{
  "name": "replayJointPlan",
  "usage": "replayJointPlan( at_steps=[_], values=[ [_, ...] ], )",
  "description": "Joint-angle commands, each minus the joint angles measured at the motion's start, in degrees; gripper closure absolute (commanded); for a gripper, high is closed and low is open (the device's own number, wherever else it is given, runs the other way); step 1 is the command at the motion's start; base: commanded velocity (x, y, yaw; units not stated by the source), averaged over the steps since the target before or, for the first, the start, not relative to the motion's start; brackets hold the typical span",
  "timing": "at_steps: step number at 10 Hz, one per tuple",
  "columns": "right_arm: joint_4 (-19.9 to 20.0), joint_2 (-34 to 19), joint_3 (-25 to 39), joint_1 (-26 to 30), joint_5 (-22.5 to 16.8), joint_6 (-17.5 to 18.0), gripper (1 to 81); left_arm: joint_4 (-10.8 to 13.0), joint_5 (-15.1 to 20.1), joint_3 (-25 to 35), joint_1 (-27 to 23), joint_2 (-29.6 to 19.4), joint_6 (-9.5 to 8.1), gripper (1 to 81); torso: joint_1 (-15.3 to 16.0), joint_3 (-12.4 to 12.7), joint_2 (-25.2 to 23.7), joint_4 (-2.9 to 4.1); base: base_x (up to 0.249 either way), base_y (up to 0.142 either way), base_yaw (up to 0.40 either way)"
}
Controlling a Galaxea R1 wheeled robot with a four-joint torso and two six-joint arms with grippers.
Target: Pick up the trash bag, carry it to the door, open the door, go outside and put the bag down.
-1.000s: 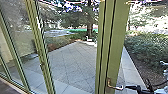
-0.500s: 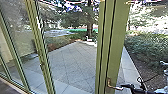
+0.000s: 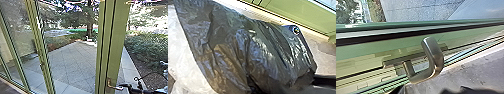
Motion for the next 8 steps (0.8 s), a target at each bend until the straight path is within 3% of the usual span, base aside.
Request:
replayJointPlan(
  at_steps=[1,8],
  values=[
    [2.01,-0.04,-1.41,6.77,-5.26,0.11,1.0,-0.50,2.57,0.20,-3.44,-0.67,-0.22,81.1,0.00,0.00,0.00,0.00,0.000,0.000,0.000],
    [2.80,4.18,-9.06,8.52,-4.91,0.11,1.0,-0.58,2.57,-0.68,-3.44,-0.49,-0.22,81.1,0.02,-0.02,0.00,0.00,0.000,0.000,0.000]
  ],
)
